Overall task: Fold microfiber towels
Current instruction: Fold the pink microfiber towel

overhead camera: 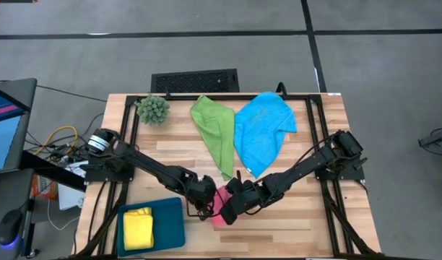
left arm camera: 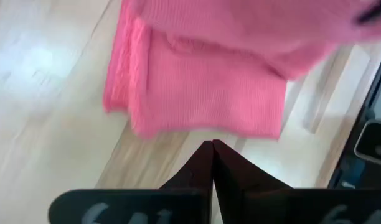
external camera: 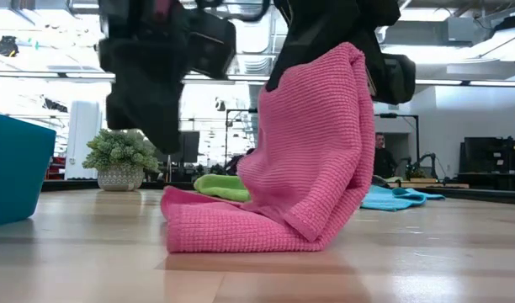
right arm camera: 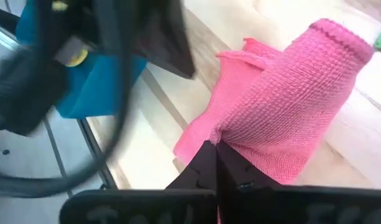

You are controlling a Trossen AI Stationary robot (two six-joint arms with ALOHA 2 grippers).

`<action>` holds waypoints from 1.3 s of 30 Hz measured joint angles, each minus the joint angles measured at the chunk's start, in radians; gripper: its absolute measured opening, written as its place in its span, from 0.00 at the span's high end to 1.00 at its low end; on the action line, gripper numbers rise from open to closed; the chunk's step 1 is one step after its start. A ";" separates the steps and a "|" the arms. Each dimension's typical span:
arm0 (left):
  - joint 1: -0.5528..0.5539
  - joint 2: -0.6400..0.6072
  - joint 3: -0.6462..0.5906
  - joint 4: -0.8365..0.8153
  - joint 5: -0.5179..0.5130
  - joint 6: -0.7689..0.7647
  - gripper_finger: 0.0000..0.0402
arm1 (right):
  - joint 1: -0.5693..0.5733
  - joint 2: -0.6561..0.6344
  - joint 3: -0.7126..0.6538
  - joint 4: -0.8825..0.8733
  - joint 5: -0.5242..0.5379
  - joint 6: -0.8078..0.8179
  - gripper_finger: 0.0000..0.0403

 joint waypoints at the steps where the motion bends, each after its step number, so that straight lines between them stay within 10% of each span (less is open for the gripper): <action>1: -0.005 -0.009 0.000 -0.026 -0.001 -0.003 1.00 | 0.000 0.000 0.000 -0.004 0.001 -0.002 0.98; 11: -0.065 -0.116 0.000 -0.113 0.123 0.018 1.00 | -0.010 0.027 0.001 0.041 0.003 -0.060 0.97; 28: -0.105 -0.137 0.000 -0.153 -0.001 -0.033 1.00 | -0.018 0.146 0.040 0.183 -0.053 -0.086 0.96; 39: -0.105 -0.137 0.000 -0.153 -0.036 -0.024 1.00 | -0.016 0.146 0.040 0.201 -0.052 -0.142 0.73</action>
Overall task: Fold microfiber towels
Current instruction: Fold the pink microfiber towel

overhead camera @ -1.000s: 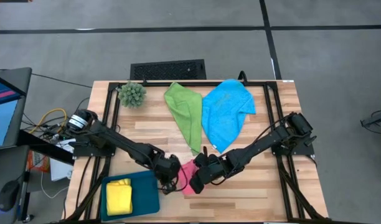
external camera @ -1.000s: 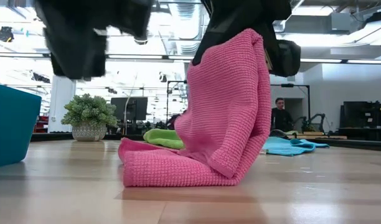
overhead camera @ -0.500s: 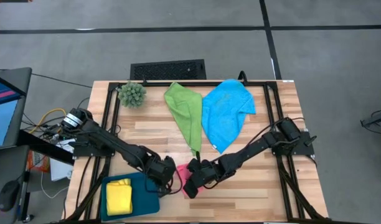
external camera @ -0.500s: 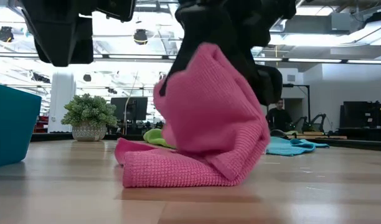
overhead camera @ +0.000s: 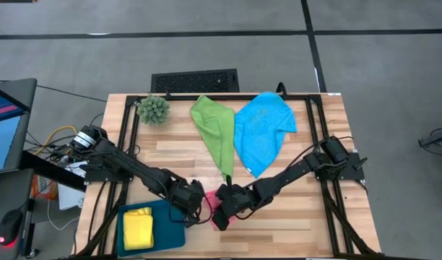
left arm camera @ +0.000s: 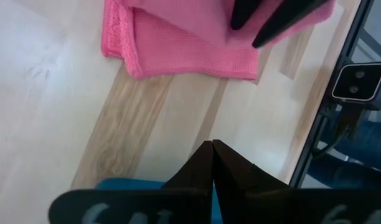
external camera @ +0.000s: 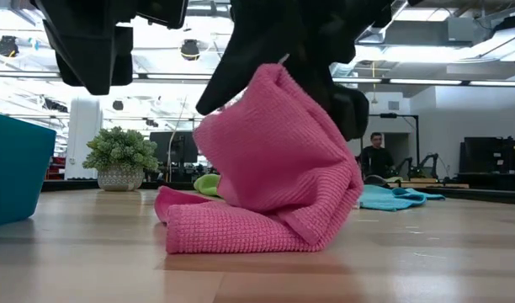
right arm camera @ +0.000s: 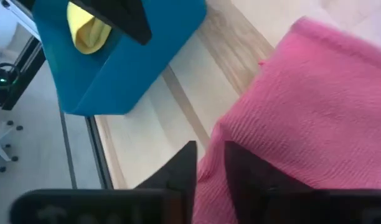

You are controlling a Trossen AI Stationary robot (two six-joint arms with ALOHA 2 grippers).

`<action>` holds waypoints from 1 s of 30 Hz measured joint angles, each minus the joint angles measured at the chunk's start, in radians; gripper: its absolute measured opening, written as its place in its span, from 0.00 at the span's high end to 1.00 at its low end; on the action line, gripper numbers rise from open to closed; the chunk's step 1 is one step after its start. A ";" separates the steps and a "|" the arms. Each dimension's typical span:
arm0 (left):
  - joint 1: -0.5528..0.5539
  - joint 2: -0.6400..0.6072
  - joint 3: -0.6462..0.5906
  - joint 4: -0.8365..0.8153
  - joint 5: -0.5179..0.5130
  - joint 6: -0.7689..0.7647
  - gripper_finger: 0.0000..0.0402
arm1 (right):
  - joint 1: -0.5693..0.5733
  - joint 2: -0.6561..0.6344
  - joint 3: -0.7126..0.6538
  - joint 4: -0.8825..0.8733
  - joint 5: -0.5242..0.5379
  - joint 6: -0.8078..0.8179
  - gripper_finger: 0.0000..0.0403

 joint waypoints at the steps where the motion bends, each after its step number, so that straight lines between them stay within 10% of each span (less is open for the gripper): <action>1: 0.000 0.000 0.000 0.000 -0.002 0.002 1.00 | -0.001 0.000 0.000 -0.001 0.000 -0.008 0.70; 12: 0.000 0.000 0.000 0.000 -0.035 0.023 1.00 | -0.012 -0.025 -0.001 0.022 -0.019 -0.118 0.52; 20: 0.000 0.000 0.000 0.000 -0.058 0.038 1.00 | 0.078 -0.152 0.000 -0.256 0.256 -0.093 0.61; 30: 0.005 0.000 0.000 0.001 -0.062 0.042 1.00 | 0.084 -0.001 -0.002 -0.120 0.189 -0.082 0.74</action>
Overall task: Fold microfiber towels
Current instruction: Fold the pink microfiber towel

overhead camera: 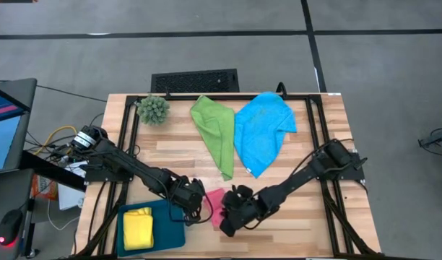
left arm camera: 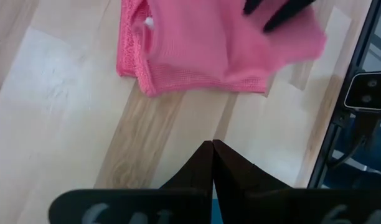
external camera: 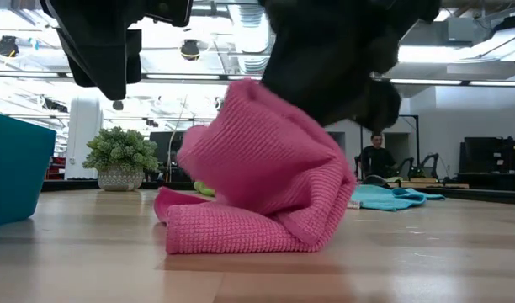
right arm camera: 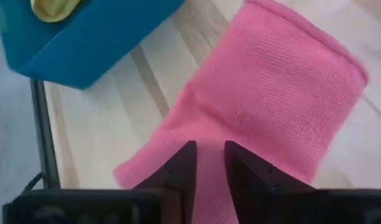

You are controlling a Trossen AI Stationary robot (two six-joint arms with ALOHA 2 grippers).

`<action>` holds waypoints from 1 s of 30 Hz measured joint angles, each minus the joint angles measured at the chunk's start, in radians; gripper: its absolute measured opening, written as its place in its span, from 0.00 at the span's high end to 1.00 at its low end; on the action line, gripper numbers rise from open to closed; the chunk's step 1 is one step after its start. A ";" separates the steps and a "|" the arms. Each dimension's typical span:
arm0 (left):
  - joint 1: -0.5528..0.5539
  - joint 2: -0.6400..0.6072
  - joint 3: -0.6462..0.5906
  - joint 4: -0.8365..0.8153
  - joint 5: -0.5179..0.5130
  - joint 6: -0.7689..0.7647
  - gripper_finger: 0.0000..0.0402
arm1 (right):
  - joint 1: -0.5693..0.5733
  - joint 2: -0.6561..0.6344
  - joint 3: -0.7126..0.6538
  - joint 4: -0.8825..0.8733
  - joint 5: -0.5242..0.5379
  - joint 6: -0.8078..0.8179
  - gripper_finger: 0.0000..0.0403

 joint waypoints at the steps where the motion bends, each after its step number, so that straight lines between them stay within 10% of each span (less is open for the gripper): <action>1: 0.002 0.000 0.000 0.002 -0.006 0.000 1.00 | -0.007 0.008 0.000 0.017 -0.018 0.000 0.74; 10: 0.018 0.000 0.000 0.052 -0.085 0.016 1.00 | -0.044 0.118 0.001 0.163 -0.169 0.005 0.75; 30: 0.028 0.001 -0.180 0.500 -0.100 0.150 1.00 | 0.022 -0.028 -0.003 -0.005 -0.067 0.009 0.75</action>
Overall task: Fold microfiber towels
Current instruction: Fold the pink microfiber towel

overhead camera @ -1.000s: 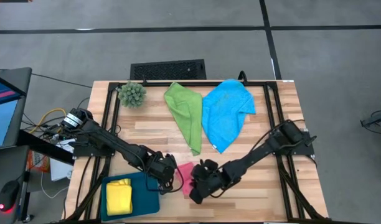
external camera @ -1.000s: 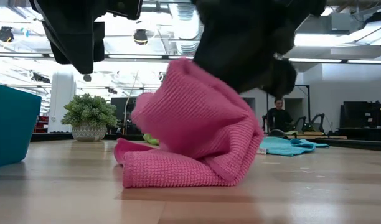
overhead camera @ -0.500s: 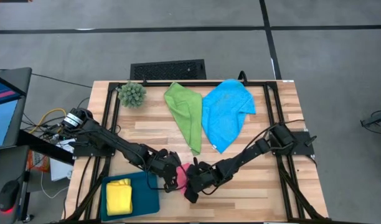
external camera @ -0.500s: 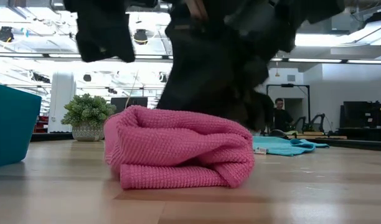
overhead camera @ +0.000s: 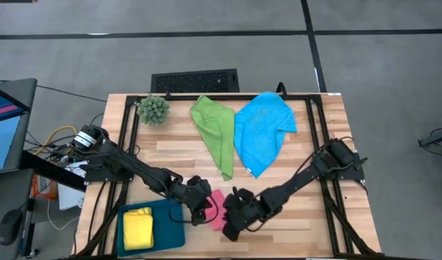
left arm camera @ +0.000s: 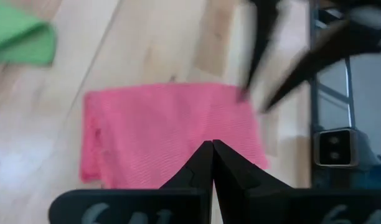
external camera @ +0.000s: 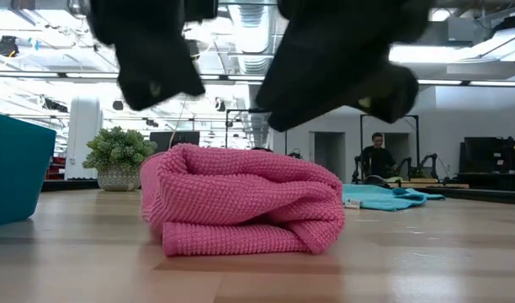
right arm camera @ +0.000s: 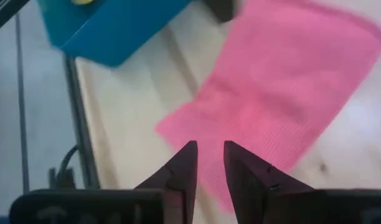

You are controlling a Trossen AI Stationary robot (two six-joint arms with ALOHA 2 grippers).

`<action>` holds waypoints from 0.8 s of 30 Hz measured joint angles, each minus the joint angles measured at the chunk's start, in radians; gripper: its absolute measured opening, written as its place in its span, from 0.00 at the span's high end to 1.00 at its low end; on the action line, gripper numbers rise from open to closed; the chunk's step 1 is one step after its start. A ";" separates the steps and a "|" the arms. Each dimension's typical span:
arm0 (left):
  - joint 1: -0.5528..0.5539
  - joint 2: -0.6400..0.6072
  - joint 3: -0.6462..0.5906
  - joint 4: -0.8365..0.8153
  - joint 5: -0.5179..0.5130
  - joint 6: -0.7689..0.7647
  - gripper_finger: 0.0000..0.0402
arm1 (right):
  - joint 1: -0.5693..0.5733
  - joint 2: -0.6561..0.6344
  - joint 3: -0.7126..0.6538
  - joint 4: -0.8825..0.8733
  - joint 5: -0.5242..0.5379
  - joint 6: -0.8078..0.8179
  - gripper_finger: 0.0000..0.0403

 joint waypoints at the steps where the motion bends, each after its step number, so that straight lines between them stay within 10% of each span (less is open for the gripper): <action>1: 0.006 0.000 -0.026 0.027 0.001 -0.012 1.00 | 0.002 0.010 -0.001 0.016 0.006 0.005 0.75; 24: 0.149 0.040 -0.158 0.110 0.066 -0.012 1.00 | -0.058 0.016 -0.080 0.037 -0.009 0.008 0.75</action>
